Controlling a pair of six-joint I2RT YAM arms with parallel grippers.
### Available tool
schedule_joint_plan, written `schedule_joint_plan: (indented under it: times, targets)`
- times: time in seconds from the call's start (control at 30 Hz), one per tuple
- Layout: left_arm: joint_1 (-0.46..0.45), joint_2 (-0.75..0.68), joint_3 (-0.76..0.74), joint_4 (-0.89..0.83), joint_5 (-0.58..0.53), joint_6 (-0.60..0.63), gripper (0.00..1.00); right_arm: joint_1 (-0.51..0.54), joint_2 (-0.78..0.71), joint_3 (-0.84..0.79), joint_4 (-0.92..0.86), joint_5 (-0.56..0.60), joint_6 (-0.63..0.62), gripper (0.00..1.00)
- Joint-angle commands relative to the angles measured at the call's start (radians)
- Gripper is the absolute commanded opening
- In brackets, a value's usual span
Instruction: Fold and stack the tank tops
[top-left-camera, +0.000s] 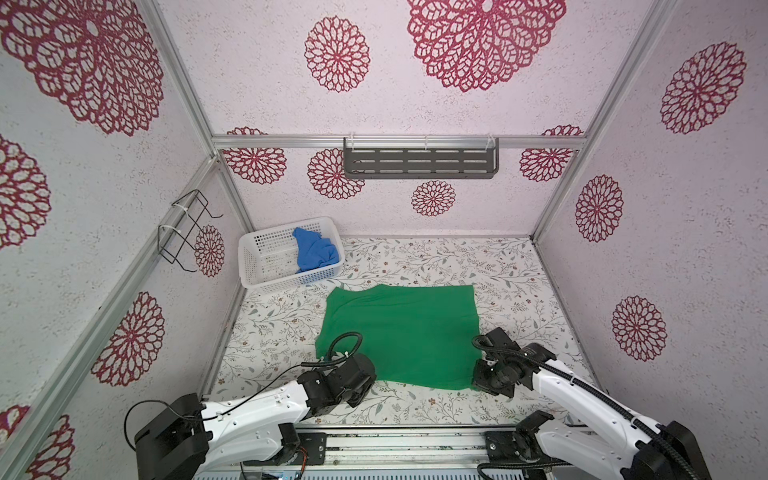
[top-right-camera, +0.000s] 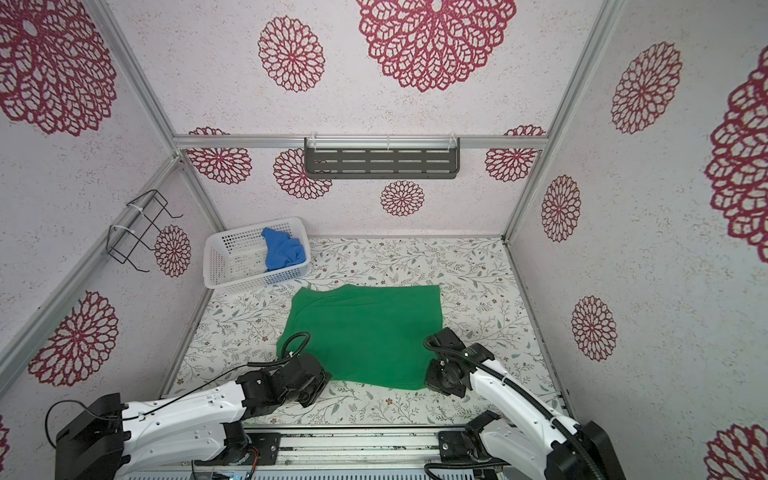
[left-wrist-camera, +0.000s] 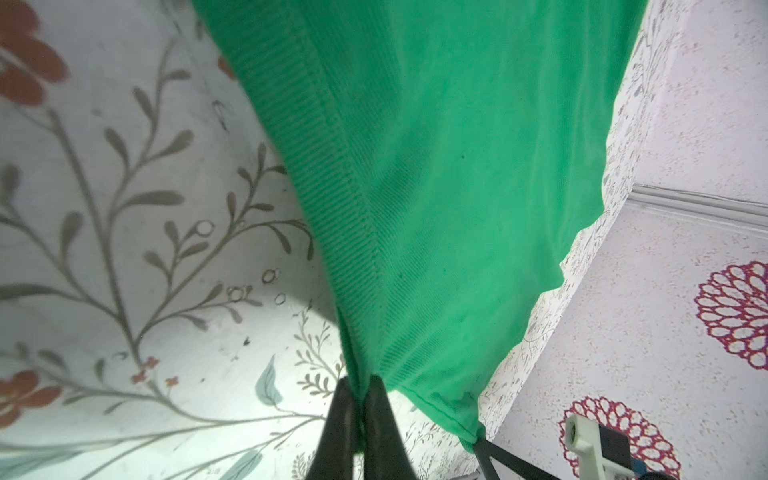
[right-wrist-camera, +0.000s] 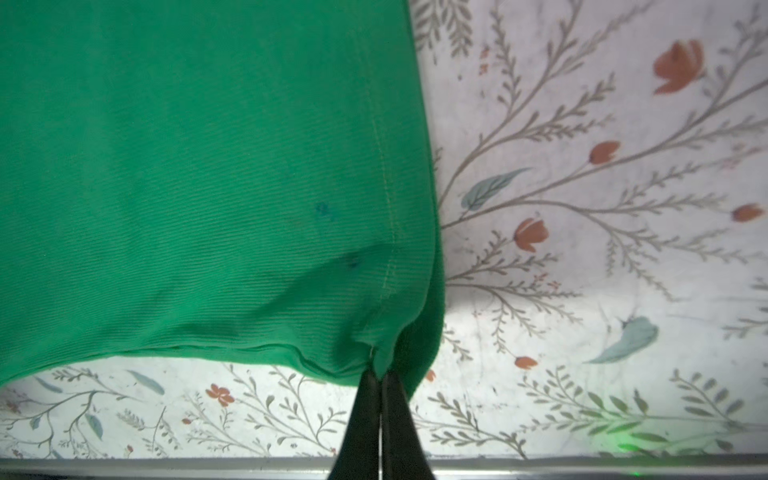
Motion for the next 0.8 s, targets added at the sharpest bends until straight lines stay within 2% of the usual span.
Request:
schedule_joint_plan:
  times: [0.0, 0.13, 0.33, 0.77]
  targets:
    - [-0.001, -0.01, 0.043, -0.169, -0.085, 0.03, 0.0, 0.004, 0.044, 0.101, -0.12, 0.062, -0.102, 0.0]
    - [0.056, -0.001, 0.067, -0.178, -0.063, 0.134, 0.0, -0.002, 0.104, 0.186, -0.161, 0.1, -0.233, 0.0]
    - [0.174, 0.028, 0.118, -0.147, -0.011, 0.332, 0.0, -0.025, 0.213, 0.284, -0.165, 0.148, -0.355, 0.0]
    - [0.265, 0.218, 0.222, -0.009, 0.094, 0.548, 0.0, -0.16, 0.371, 0.414, -0.043, 0.178, -0.533, 0.0]
